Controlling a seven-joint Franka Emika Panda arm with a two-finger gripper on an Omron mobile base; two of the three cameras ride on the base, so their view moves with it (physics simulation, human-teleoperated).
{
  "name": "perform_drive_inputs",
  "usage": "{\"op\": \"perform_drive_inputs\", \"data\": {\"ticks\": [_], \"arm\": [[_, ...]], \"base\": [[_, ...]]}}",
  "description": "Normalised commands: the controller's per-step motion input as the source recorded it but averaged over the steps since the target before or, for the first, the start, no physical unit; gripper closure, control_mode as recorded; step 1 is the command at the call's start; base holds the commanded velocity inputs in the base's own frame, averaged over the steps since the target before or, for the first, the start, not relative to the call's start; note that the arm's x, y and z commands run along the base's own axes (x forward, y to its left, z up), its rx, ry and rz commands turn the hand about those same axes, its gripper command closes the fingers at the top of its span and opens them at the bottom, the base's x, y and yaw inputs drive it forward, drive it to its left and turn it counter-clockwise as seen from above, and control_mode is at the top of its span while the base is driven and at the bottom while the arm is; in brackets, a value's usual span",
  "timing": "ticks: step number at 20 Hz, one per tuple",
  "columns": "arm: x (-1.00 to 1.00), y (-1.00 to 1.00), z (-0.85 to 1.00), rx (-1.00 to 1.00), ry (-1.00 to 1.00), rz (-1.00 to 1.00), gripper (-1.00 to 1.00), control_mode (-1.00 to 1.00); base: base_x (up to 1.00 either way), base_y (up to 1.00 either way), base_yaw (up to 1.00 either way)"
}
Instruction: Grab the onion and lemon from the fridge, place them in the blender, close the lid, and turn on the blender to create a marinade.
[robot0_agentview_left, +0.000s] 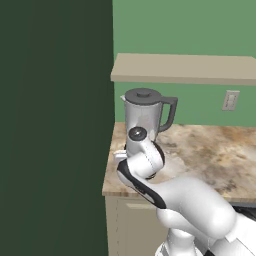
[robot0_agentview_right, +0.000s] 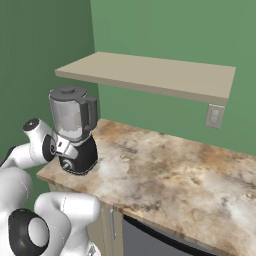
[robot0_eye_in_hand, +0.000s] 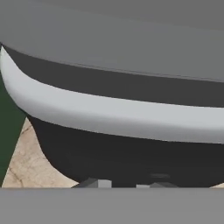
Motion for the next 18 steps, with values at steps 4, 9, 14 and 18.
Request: {"op": "perform_drive_inputs", "data": {"ticks": [4,9,14,18], "arm": [[0.11,-0.09,-0.15,0.0,0.0,-0.02,1.0,-1.0],[0.2,-0.17,-0.04,0.0,0.0,-0.04,1.0,-1.0],[0.22,-0.29,0.0,0.0,0.0,-0.04,1.0,-1.0],[0.18,-0.4,0.09,0.0,0.0,-0.03,1.0,-1.0]], "base": [[0.0,0.0,0.0],[0.0,0.0,0.0],[0.0,0.0,0.0],[0.0,0.0,0.0]]}}
